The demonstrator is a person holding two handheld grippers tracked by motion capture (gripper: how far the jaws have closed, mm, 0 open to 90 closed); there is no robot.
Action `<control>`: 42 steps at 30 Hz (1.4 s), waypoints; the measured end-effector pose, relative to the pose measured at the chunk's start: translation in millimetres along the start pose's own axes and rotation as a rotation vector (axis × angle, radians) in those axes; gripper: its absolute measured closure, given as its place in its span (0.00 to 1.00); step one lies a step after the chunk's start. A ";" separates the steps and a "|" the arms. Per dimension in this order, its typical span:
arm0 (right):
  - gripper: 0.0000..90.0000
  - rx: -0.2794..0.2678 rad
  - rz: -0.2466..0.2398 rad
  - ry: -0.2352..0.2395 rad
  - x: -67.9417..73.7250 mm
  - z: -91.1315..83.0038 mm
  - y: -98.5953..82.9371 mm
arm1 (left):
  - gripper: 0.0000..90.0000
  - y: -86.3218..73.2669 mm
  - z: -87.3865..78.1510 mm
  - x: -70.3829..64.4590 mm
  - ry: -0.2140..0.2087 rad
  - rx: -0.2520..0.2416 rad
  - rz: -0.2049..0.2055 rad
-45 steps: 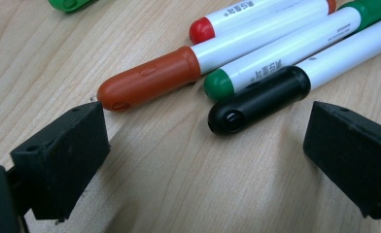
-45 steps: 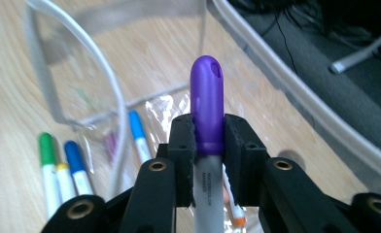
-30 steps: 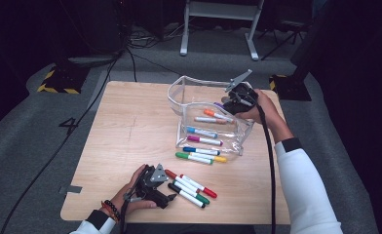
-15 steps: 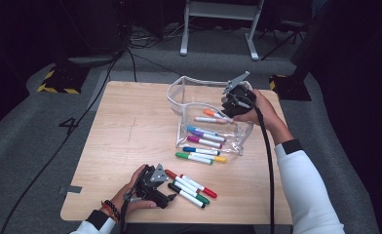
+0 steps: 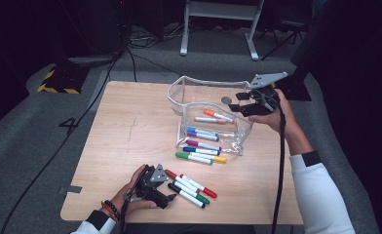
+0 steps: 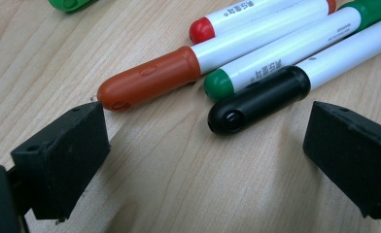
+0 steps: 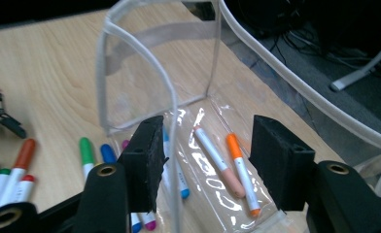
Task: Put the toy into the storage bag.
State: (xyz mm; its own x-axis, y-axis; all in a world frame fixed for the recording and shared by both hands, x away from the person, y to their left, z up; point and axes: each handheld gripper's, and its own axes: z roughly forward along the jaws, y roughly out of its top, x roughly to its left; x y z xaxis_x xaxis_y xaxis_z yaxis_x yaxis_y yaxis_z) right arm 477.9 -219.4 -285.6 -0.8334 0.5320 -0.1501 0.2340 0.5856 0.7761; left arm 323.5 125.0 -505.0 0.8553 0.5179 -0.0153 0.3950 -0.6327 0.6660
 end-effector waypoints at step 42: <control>0.43 0.086 -0.103 0.246 121.9 120.8 -120.1 | 0.03 0.2 0.1 0.4 -0.002 0.001 0.003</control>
State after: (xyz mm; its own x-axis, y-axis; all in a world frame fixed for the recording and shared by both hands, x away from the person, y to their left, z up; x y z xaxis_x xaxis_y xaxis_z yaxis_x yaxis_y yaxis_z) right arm 408.8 -151.0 -471.1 -0.9491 0.3084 -0.0644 0.1744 0.6843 0.7080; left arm 323.9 125.0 -504.9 0.8572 0.5147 -0.0151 0.3928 -0.6346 0.6656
